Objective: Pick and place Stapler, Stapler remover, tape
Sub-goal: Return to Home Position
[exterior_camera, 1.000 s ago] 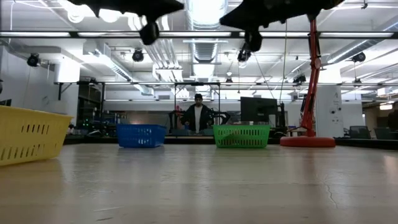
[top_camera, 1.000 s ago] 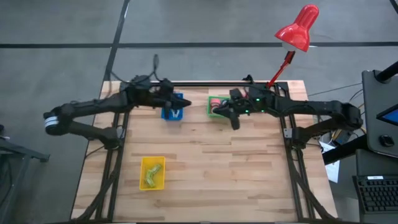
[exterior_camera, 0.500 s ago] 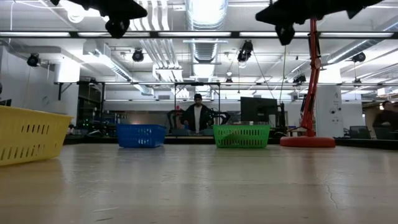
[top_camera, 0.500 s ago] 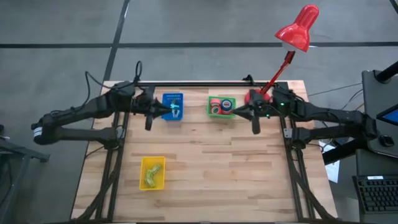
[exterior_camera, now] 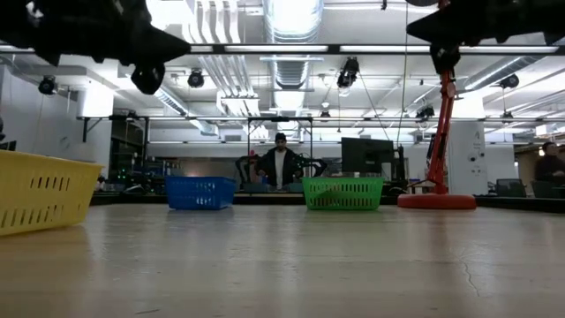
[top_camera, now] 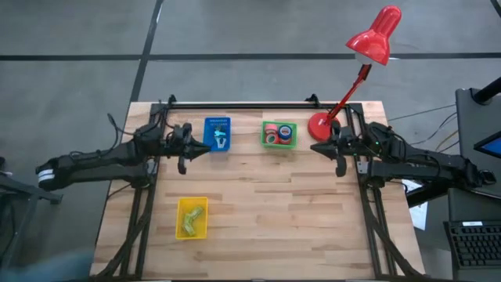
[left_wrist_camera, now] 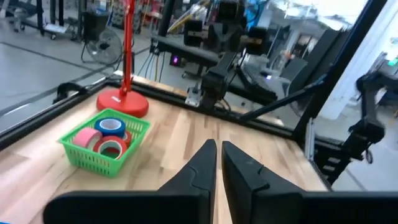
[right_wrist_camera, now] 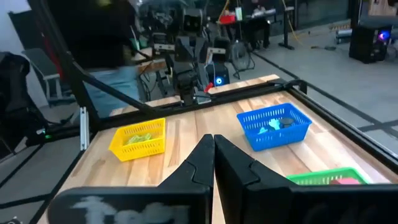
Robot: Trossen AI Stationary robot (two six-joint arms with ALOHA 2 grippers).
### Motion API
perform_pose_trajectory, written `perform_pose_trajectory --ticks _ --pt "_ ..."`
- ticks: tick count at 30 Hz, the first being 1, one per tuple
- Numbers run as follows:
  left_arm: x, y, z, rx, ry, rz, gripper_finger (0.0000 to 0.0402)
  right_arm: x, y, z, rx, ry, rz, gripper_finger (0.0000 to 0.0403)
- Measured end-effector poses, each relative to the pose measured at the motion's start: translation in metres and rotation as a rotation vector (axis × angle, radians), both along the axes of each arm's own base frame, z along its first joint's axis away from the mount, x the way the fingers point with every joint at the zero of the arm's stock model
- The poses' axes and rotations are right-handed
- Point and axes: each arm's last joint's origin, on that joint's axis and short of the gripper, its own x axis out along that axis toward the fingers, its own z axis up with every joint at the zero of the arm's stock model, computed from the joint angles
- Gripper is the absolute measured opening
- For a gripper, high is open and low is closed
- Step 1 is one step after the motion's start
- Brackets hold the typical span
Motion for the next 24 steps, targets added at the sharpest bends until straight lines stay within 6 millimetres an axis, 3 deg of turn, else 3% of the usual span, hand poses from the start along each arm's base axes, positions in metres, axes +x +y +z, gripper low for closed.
perform_pose_trajectory --ticks 8,13,24 --pt "-0.016 -0.006 -0.027 0.006 -0.031 -0.005 0.0023 -0.019 0.005 -0.018 -0.055 -0.042 0.005 0.0008" --pt "-0.023 -0.008 -0.043 -0.002 -0.031 -0.005 0.0027 -0.026 0.007 -0.039 -0.041 -0.032 0.005 0.0008" --pt "-0.031 -0.011 -0.061 -0.033 -0.045 -0.001 0.0024 -0.038 0.011 -0.076 0.011 -0.070 0.009 0.0008"
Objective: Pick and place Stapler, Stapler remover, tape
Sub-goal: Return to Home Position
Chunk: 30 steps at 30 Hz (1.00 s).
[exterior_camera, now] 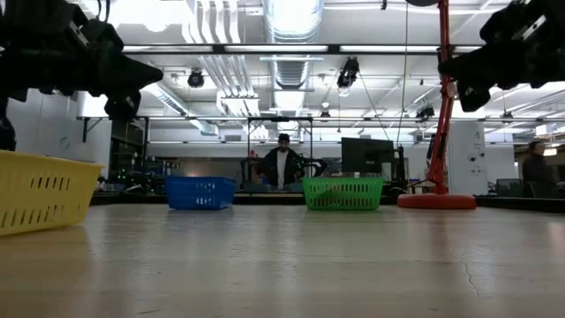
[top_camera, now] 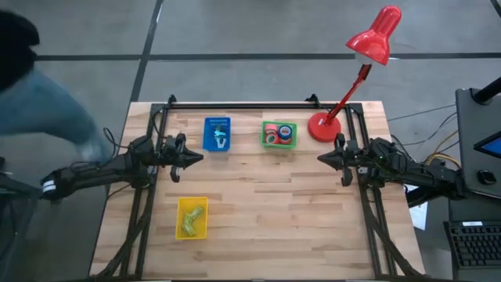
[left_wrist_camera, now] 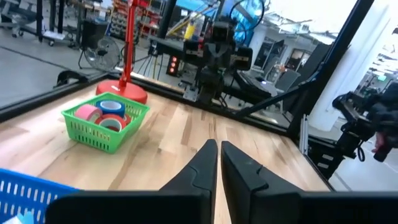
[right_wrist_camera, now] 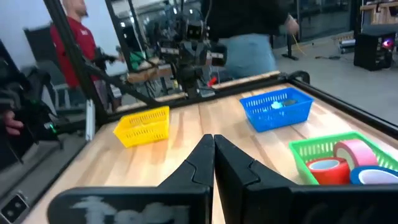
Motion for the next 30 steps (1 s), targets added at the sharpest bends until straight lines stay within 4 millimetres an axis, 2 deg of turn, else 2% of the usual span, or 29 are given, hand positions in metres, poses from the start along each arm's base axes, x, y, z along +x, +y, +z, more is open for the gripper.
perform_pose_trajectory --ticks 9,18,22,26,30 --pt "-0.007 -0.002 -0.006 -0.005 -0.067 0.002 0.0025 -0.011 0.005 -0.006 -0.020 -0.040 0.076 0.0009" --pt "-0.013 -0.005 -0.013 0.005 -0.114 0.001 0.0026 -0.010 0.005 -0.011 -0.017 -0.017 0.078 0.0009" --pt "-0.014 -0.003 -0.018 0.010 -0.061 0.064 0.0026 -0.006 0.004 -0.022 -0.015 -0.016 0.069 0.0009" --pt "-0.015 -0.001 -0.018 0.052 -0.066 0.139 0.0026 -0.003 0.002 -0.025 -0.040 -0.069 0.048 0.0009" --pt "-0.014 0.000 -0.022 0.048 -0.019 0.158 0.0026 -0.002 0.000 -0.027 -0.047 -0.049 -0.012 0.0009"
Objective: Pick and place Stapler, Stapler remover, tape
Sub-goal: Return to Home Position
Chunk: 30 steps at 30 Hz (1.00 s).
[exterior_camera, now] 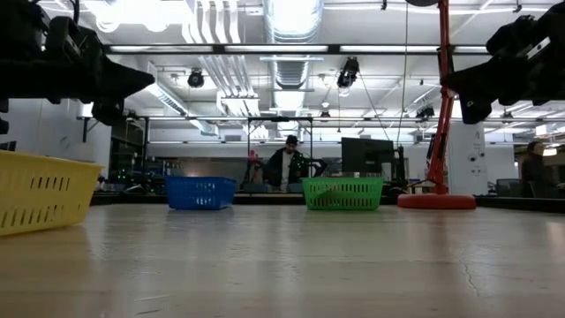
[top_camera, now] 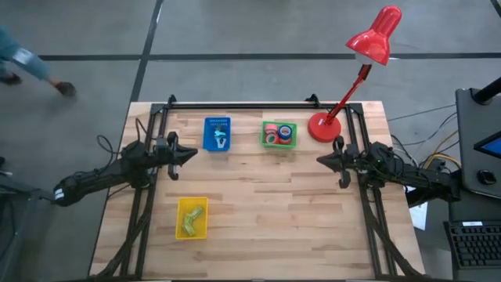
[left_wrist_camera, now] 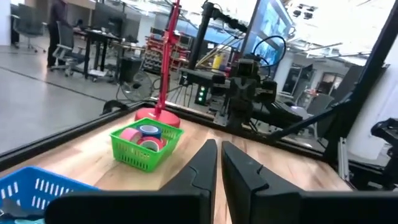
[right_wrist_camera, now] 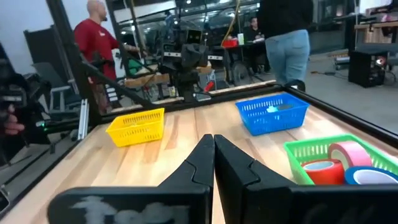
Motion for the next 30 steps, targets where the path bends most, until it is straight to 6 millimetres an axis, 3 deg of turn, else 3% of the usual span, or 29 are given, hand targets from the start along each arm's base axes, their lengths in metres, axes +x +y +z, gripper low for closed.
perform_pose_trajectory --ticks 10,30 --pt "0.0003 -0.0004 -0.0017 -0.142 -0.009 -0.020 0.0026 0.0003 -0.0003 -0.0008 0.012 0.008 -0.009 0.0009" --pt "0.0004 -0.0004 -0.0020 -0.140 -0.010 -0.020 0.0026 0.0004 -0.0004 -0.0008 0.012 0.009 -0.009 0.0009"
